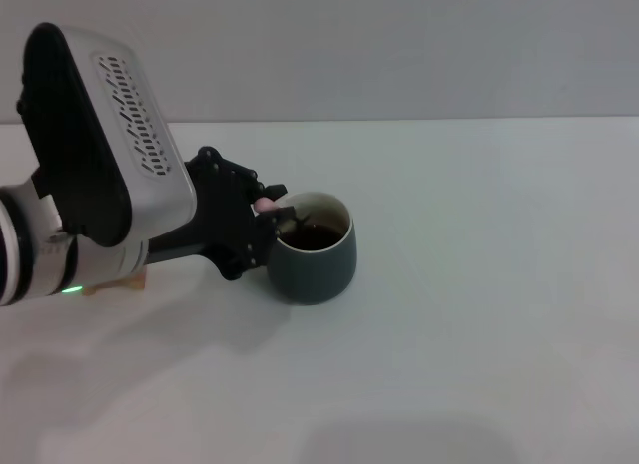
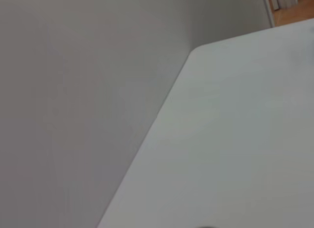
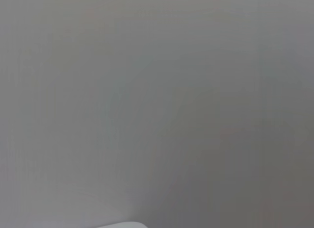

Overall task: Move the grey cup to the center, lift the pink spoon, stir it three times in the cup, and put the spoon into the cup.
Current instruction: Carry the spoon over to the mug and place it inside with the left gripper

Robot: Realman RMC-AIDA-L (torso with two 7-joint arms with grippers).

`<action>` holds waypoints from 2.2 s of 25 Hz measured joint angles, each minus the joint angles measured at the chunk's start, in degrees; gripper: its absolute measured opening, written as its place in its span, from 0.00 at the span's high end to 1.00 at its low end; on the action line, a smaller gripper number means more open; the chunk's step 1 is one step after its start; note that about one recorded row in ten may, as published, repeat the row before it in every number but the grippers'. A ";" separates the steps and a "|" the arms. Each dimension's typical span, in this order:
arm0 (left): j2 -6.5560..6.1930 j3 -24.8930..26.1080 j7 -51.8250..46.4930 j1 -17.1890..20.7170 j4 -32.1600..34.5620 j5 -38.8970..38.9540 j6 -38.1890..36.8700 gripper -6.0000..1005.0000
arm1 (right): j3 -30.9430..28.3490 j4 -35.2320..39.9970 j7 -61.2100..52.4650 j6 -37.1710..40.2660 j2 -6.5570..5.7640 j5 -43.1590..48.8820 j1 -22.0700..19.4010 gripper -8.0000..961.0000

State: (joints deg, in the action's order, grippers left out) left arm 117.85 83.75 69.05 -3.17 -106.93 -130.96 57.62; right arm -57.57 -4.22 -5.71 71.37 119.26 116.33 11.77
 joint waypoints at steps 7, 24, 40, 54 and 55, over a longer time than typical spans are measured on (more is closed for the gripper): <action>0.04 0.26 0.26 -4.22 6.91 -0.06 -0.91 0.85 | 0.46 -0.35 0.00 0.01 0.08 0.00 0.00 0.99; 0.09 0.10 1.46 -11.28 17.72 -0.09 -4.88 0.85 | 0.92 -0.36 0.00 -0.03 0.18 0.32 0.04 0.99; 0.09 -2.88 1.89 -10.53 16.35 -1.71 -4.78 0.85 | 1.05 -0.45 0.00 -0.36 0.18 0.39 0.60 0.99; 0.14 -0.29 1.04 -9.32 15.72 -4.40 -5.00 0.85 | 1.14 -0.44 0.00 -0.30 0.27 0.47 0.56 0.99; 0.14 -0.29 1.04 -9.51 15.78 -4.40 -5.06 0.85 | 1.14 -0.44 0.00 -0.25 0.27 0.47 0.48 0.99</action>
State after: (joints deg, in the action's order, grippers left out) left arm 118.00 83.46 70.09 -12.67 -91.14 -135.36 52.56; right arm -56.43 -4.66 -5.71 71.12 119.53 116.81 12.25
